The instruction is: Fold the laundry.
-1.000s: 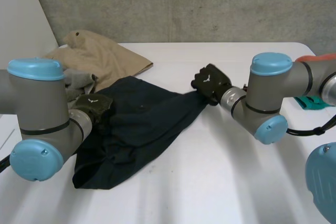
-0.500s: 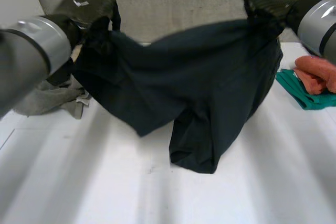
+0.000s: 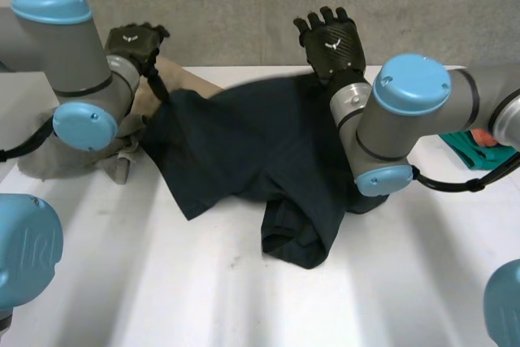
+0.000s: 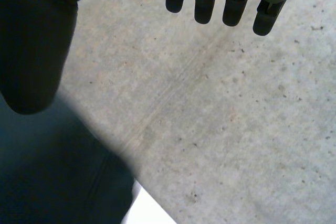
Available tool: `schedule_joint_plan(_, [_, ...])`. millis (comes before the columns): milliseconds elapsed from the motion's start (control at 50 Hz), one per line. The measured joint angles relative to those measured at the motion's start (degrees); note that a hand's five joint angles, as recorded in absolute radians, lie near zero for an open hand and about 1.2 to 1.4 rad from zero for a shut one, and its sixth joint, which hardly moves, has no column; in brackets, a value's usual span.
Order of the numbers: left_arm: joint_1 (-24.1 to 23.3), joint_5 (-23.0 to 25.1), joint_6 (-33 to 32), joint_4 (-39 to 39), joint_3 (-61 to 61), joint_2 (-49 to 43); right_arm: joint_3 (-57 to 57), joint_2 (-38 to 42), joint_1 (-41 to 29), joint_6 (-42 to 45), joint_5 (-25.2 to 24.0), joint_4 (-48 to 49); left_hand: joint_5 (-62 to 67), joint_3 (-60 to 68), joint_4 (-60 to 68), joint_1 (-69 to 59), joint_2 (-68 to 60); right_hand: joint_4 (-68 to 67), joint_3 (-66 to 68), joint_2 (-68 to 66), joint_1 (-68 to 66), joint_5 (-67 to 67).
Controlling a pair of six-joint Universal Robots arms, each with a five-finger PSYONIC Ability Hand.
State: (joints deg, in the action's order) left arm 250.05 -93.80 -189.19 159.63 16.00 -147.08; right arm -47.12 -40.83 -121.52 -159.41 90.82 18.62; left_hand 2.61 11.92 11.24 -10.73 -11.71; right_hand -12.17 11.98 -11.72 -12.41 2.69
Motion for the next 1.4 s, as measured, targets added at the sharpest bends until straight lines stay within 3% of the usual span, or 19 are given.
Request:
schedule_joint_plan(140, [-1.6,0.2,0.2,-2.3,-1.5,5.7,-1.1,-3.7,4.9,-1.8,-3.5,-5.0,0.0,0.0,0.0,0.0,0.2,0.0,0.0,0.0,0.0,0.0])
schedule_joint_plan(240, [-4.7,0.5,-0.5,-4.0,7.2,12.7,-2.7,-8.5,11.1,-0.4,-9.2,-13.8,0.0,0.0,0.0,0.0,0.2,0.0,0.0,0.0,0.0,0.0])
schedule_joint_plan(360, [-9.7,1.0,-1.7,-4.8,19.8,19.0,-4.5,-10.9,16.5,6.4,-15.4,-23.5,0.0,0.0,0.0,0.0,0.2,0.0,0.0,0.0,0.0,0.0])
schedule_joint_plan(460, [-17.1,0.9,-3.0,-4.2,32.7,23.8,-7.2,-11.5,21.7,16.6,-20.7,-32.1,0.0,0.0,0.0,0.0,0.3,-2.5,2.7,-3.0,-1.8,2.6])
schedule_joint_plan(580, [-24.9,-0.1,-2.8,-0.1,41.1,24.7,-11.7,-10.7,25.4,26.4,-25.6,-36.4,1.2,1.4,2.4,-3.1,-2.0,-18.8,19.0,-19.5,-18.8,18.4])
schedule_joint_plan(740, [-33.2,-1.8,-2.4,4.1,44.0,21.1,-17.3,-7.8,27.8,36.6,-32.4,-36.5,18.8,19.3,20.1,-21.7,-19.7,-23.0,23.4,-23.5,-22.7,22.5])
schedule_joint_plan(820, [-35.5,-2.9,-2.5,4.2,43.5,18.5,-18.0,-6.0,27.9,39.6,-34.2,-36.1,20.5,21.0,22.0,-22.8,-21.3,-23.8,24.2,-24.1,-23.7,23.4])
schedule_joint_plan(920, [-36.8,-4.6,-2.6,3.7,42.6,15.3,-17.3,-3.8,27.5,40.8,-35.4,-35.5,16.9,18.3,18.6,-19.0,-18.0,-23.9,24.4,-24.2,-23.7,23.5])
schedule_joint_plan(980, [-36.7,-5.9,-2.9,3.2,41.6,13.0,-16.2,-2.4,27.0,40.1,-36.0,-33.9,4.9,6.6,6.5,-7.2,-6.3,-21.3,21.3,-21.6,-22.0,20.0])
schedule_joint_plan(1100, [-35.7,-7.6,-4.3,2.2,39.2,9.8,-15.3,-1.2,26.2,36.7,-36.3,-29.5,1.7,4.1,3.5,-4.9,-3.3,-16.2,16.7,-16.5,-17.1,14.4])
schedule_joint_plan(1300, [-33.6,-10.9,-8.9,0.1,32.6,4.9,-15.2,0.0,24.5,30.6,-36.0,-22.7,2.0,4.1,3.6,-4.9,-3.4,-15.8,16.5,-16.3,-16.2,13.8])
schedule_joint_plan(1380, [-33.0,-11.9,-10.4,-0.2,30.1,3.4,-15.0,1.0,23.9,30.1,-35.4,-21.2,12.1,12.6,13.3,-15.2,-13.0,-18.8,19.3,-19.4,-18.9,17.8])
schedule_joint_plan(1400, [-32.9,-12.0,-10.8,-0.2,29.5,3.0,-14.9,1.3,23.8,30.1,-35.2,-20.8,17.4,18.0,18.7,-21.1,-18.8,-23.8,25.0,-25.2,-24.6,22.6])
